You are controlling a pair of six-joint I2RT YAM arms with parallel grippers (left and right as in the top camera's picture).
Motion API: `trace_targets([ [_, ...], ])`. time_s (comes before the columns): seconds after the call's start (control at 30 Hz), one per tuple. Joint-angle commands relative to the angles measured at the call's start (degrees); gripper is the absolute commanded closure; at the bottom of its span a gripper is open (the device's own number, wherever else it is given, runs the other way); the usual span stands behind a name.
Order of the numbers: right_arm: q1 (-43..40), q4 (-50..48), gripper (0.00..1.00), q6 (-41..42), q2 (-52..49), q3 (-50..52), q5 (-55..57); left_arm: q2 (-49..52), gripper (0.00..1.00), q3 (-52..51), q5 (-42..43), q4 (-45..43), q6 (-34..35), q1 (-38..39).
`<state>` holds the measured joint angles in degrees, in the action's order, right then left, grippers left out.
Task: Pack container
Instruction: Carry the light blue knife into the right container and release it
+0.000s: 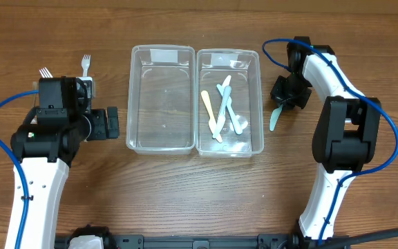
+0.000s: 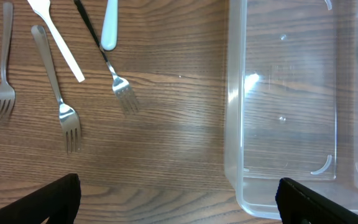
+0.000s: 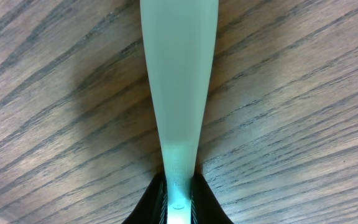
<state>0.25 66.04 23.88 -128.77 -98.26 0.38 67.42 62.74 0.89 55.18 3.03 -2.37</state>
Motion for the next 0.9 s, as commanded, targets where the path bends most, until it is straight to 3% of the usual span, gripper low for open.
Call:
trace_targets([
  [0.0, 0.0, 0.3, 0.96, -1.3, -0.1, -1.7, -0.5, 0.0, 0.00, 1.3, 0.6, 0.1, 0.0, -0.2],
  [0.27, 1.0, 6.5, 0.96, -6.4, 13.7, -11.8, 1.9, -0.9, 0.00, 2.7, 0.7, 0.3, 0.0, -0.2],
  [0.53, 11.8, 11.1, 0.96, -10.7, 25.7, -13.5, 1.6, -2.4, 0.00, 3.4, 0.7, 0.4, 0.1, -0.2],
  [0.67, 18.6, 11.1, 0.96, -10.2, 25.1, -11.2, 1.6, -3.0, 0.00, 3.4, 0.7, 0.5, 0.4, -0.2],
  [0.87, 23.3, 2.8, 0.96, -8.2, 24.7, -0.5, 0.0, -4.0, 0.00, 3.4, 0.7, 0.8, 0.4, -0.2],
])
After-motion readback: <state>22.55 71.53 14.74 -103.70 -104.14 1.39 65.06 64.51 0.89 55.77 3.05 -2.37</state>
